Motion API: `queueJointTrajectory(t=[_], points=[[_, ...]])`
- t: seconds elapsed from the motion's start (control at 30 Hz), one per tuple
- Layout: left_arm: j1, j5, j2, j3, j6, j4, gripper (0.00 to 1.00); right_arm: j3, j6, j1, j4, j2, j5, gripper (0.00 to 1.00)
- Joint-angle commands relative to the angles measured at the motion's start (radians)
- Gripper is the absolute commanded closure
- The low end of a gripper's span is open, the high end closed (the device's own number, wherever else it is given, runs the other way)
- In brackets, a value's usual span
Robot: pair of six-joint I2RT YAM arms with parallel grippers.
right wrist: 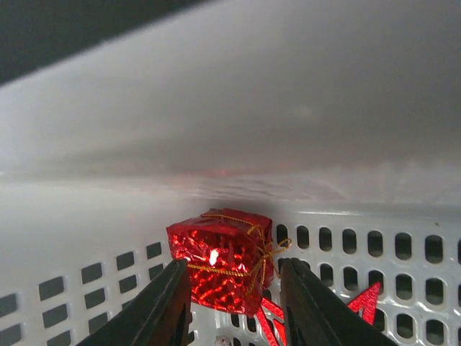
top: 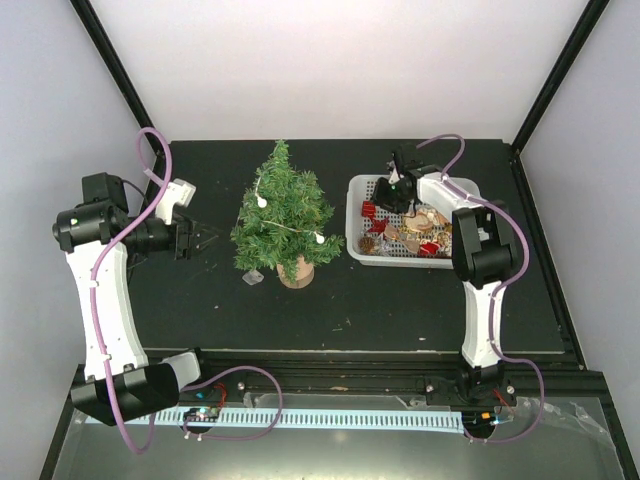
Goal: Decorate the small christmas tree
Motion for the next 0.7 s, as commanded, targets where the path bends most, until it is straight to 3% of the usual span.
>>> queueJointTrajectory(t=[0.0,0.3,0.67], points=[[-0.003,0.027,-0.013,-0.009,0.027,-0.015,0.39,0.043,0.009,-0.004,-0.04,0.043,-0.032,0.65],[-0.003,0.027,-0.021,-0.022,0.042,-0.017,0.39,0.067,-0.001,0.01,-0.096,0.08,-0.044,0.69],[0.0,0.032,-0.034,-0.042,0.063,-0.019,0.39,-0.033,0.002,0.03,-0.071,0.03,-0.025,0.67]])
